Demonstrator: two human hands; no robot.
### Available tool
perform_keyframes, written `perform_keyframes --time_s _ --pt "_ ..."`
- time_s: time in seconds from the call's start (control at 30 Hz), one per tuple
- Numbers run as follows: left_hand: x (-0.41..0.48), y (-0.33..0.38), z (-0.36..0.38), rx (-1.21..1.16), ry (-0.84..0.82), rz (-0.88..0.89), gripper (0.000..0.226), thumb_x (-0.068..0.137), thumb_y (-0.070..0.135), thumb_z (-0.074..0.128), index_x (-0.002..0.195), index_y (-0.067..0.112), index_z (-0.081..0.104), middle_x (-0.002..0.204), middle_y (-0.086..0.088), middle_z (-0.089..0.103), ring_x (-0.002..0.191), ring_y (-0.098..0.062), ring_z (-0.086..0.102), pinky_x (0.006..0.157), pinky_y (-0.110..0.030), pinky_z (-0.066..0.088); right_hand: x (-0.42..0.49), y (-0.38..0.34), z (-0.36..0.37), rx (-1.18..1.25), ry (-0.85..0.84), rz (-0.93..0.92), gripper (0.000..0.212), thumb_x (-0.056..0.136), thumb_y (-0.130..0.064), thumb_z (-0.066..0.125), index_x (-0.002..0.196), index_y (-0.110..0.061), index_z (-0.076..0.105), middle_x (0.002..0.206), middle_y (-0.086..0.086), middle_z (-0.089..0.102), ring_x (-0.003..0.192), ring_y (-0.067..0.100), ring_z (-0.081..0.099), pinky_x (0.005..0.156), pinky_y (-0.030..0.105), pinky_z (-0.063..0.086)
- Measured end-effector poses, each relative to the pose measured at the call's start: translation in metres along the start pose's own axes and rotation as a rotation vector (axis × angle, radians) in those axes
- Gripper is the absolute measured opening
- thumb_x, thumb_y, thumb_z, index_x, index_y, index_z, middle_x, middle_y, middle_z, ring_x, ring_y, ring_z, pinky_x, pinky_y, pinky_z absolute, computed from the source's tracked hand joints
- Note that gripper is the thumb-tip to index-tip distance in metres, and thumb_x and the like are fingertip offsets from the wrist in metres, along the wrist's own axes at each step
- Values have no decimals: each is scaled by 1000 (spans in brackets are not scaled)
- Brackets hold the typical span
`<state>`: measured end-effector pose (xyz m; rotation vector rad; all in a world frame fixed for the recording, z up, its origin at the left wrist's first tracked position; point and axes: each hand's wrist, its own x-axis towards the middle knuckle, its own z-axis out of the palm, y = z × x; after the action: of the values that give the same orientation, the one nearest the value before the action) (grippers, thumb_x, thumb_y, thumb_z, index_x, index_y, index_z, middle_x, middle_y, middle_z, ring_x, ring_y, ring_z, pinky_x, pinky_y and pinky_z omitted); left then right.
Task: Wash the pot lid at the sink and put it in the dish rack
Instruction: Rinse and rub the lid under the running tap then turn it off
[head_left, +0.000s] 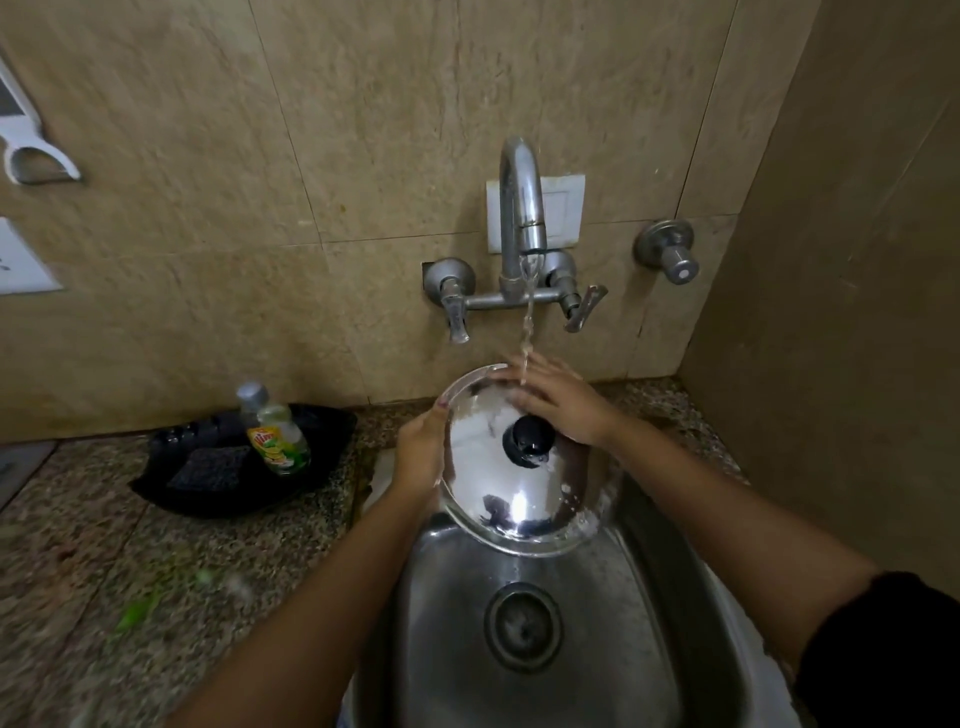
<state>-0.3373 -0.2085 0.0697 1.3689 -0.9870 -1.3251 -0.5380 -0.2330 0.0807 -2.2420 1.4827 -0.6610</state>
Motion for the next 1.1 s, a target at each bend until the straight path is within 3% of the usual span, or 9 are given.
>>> perform_keyframes --time_s 0.17,0.23,0.3,0.47,0.63,0.73,0.83,0.97,1.1 --pt "-12 1 5 47 -15 94 40 96 37 49 79 4 66 60 -9 56 51 -19 51 45 -21 41 20 -18 6 207 77 16 21 84 -46 64 90 -26 59 117 -1 66 107 14 61 94 41 44" --pt "-20 -3 10 -64 120 79 33 97 33 49 82 8 65 66 -5 61 57 -17 55 51 -23 45 19 -6 9 283 318 251 26 89 -44 57 88 -19 52 85 2 63 74 19 59 68 39 47" --pt "-26 -3 14 -178 195 21 30 97 33 47 84 10 63 70 -4 60 59 -17 54 55 -27 44 19 4 7 151 480 474 32 90 -48 53 86 -18 46 76 1 57 71 22 54 62 35 39" --pt "-10 -2 -8 200 -104 140 40 97 42 44 92 10 68 87 -12 71 80 -24 67 74 -35 54 20 1 -8 98 273 351 29 90 -58 47 94 -33 61 91 0 66 91 25 61 74 34 43" --pt "10 9 -9 342 -180 283 41 99 41 39 82 21 70 82 -5 71 75 -11 63 72 -23 47 30 -43 1 -162 -101 73 46 93 -59 38 71 -25 60 68 -2 59 68 14 54 67 32 41" --pt "9 6 -6 250 -145 251 43 97 39 46 77 12 72 76 -8 70 67 -15 64 65 -22 50 25 -30 9 25 161 197 50 101 -41 36 77 -6 63 74 12 65 71 26 60 72 37 47" --pt "4 -8 -2 188 -18 188 49 94 40 51 81 -3 71 74 -15 68 67 -20 62 66 -29 49 7 -9 15 -129 332 303 44 101 -36 31 95 -9 65 95 14 65 88 31 61 77 41 47" --pt "9 -18 -1 40 197 12 46 94 41 51 83 1 69 77 -12 68 71 -23 63 68 -31 49 -39 -8 40 -283 244 259 53 101 -38 20 148 -16 31 154 6 34 142 24 29 115 41 21" --pt "11 -15 -1 -86 368 -85 41 96 39 47 86 3 65 75 -8 63 73 -25 59 72 -31 46 -92 -28 68 -338 143 93 60 98 -42 25 153 -20 12 160 -3 7 148 13 4 120 36 10"
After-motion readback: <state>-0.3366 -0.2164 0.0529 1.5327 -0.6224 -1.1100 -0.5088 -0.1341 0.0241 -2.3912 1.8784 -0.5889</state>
